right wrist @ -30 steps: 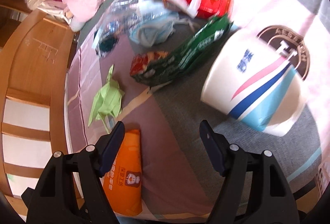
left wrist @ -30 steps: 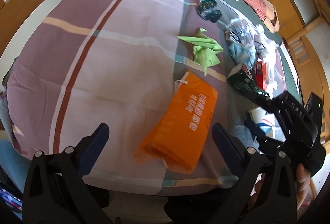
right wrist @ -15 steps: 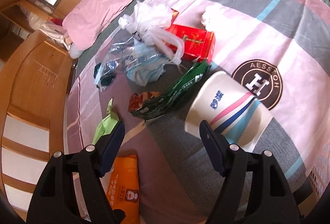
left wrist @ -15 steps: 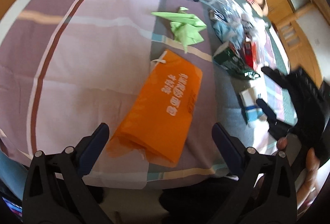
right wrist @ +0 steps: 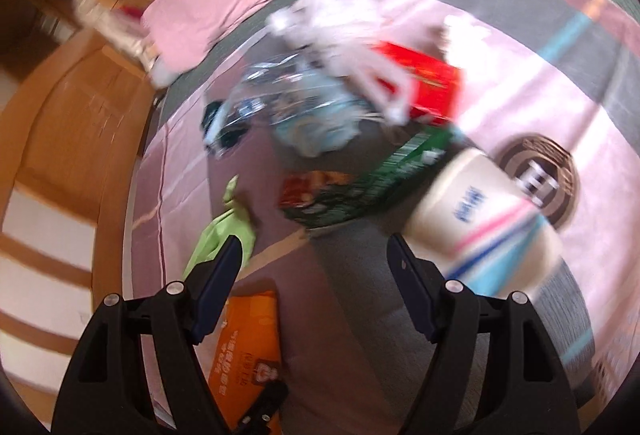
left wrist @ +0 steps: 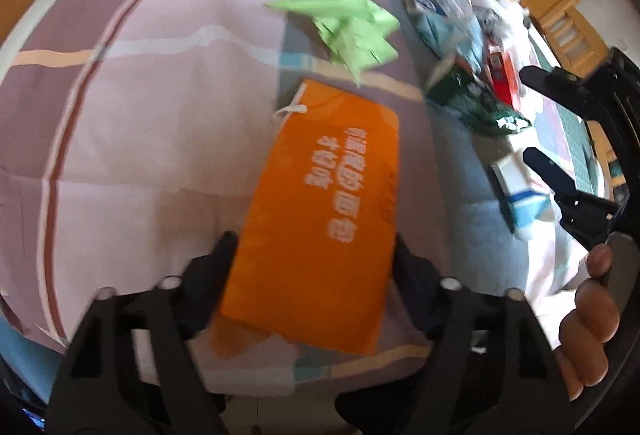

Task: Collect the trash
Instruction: 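Grasp the orange bread bag with the left tool while the right tool grasps the green paper, then carry both items to the white basket and open both tools to drop them, then grasp the white striped paper cup with the right tool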

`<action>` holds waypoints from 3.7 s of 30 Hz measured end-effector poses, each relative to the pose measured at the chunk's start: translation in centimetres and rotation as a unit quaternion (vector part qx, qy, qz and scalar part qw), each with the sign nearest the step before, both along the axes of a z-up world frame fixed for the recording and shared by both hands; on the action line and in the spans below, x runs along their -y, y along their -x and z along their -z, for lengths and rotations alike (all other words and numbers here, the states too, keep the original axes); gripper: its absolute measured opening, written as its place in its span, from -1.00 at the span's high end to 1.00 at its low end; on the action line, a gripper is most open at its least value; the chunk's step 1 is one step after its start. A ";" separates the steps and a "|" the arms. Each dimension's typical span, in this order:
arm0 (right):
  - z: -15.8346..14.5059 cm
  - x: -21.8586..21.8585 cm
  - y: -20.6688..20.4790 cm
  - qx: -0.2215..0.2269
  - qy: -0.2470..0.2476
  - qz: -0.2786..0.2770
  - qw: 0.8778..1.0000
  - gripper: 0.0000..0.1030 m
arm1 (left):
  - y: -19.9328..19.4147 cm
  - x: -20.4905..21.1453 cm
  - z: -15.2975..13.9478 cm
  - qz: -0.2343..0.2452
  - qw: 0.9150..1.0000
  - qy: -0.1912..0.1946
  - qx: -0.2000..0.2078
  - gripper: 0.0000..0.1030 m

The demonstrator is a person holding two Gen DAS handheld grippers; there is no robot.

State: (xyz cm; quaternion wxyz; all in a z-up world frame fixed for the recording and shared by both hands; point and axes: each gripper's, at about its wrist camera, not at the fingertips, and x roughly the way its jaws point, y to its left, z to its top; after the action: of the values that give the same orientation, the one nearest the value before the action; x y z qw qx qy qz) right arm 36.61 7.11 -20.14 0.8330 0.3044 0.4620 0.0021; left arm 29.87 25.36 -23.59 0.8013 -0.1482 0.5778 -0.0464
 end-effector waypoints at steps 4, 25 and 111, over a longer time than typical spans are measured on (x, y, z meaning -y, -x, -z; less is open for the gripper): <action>-0.6 -3.9 -3.0 0.010 0.032 -0.070 0.997 -0.43 | 0.3 -2.9 -0.4 -0.057 0.997 0.044 -0.004 -0.23; 4.0 -10.8 -8.2 -0.064 0.090 -0.171 0.979 0.24 | 0.7 -6.1 -2.0 -0.119 0.993 0.022 0.019 0.05; 4.6 3.3 -1.4 -0.141 0.189 -0.146 0.961 -0.54 | 1.4 -4.5 -4.6 -0.091 0.994 0.033 0.050 -0.92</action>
State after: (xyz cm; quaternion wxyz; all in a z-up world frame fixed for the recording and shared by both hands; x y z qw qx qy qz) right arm 37.97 3.80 -24.76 0.7923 0.0678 0.6063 -0.0062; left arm 28.45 29.85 -19.01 0.8248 -0.2239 0.5193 0.0002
